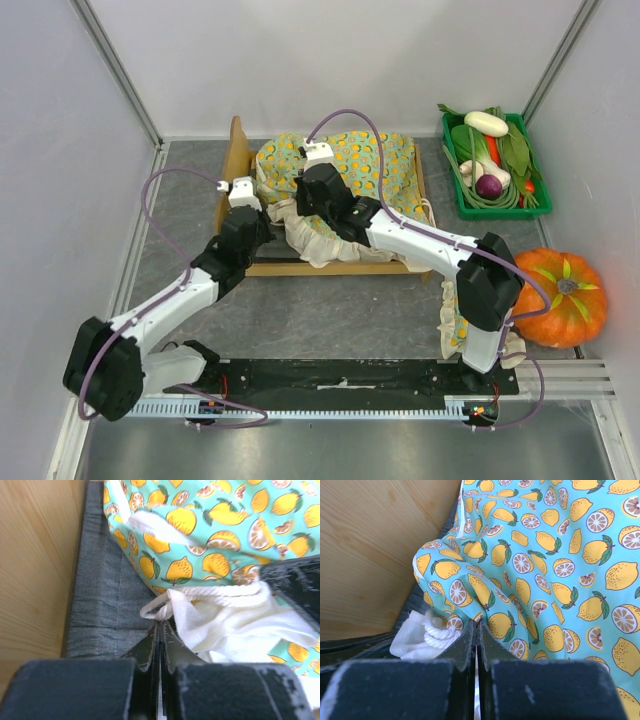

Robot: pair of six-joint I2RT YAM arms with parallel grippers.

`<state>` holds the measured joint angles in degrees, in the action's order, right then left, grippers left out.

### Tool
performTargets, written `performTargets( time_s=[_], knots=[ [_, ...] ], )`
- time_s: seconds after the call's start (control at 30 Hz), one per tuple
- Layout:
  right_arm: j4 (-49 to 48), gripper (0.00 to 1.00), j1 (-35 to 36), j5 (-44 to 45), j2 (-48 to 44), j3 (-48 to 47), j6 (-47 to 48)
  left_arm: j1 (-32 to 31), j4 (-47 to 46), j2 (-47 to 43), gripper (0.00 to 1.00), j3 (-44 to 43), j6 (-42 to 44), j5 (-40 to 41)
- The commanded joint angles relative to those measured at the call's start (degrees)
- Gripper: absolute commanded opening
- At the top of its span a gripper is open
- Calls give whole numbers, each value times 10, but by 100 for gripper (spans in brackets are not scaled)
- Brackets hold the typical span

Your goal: Set up the pet bed

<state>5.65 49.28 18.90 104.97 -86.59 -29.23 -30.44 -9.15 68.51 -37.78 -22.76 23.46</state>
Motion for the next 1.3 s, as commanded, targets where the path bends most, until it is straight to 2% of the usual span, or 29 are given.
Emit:
performTargets(
  time_s=[0.0,0.07,0.2,0.33,0.53,0.63,0.77,0.93,1.13,1.2,1.27],
  knots=[
    [-10,0,-2,-18,-40,7,-6,16,107,-57,2,-44,38,-60],
    [-13,0,-3,-22,-42,13,-9,23,145,-80,2,-65,44,-84],
    [-15,0,-2,-38,-51,20,-12,35,293,-109,2,-119,58,-164],
    [-17,0,-2,-44,-53,20,-13,39,401,-121,2,-188,76,-190],
    [-17,0,-3,-53,-57,20,-14,49,516,-114,2,-291,102,-275],
    [-18,0,-3,-67,-63,21,-16,56,582,-99,2,-349,113,-285],
    [-20,0,-1,-88,-68,24,-17,73,659,-64,2,-401,134,-387],
    [-24,0,-2,-103,-74,34,-20,73,682,-55,2,-352,139,-456],
    [-24,0,-2,-117,-80,52,-21,73,644,-82,2,-257,111,-518],
    [-24,0,-1,-117,-80,56,-20,73,636,-89,7,-245,97,-512],
    [-24,0,-1,-120,-80,59,-21,73,615,-103,16,-236,78,-484]
  ],
)
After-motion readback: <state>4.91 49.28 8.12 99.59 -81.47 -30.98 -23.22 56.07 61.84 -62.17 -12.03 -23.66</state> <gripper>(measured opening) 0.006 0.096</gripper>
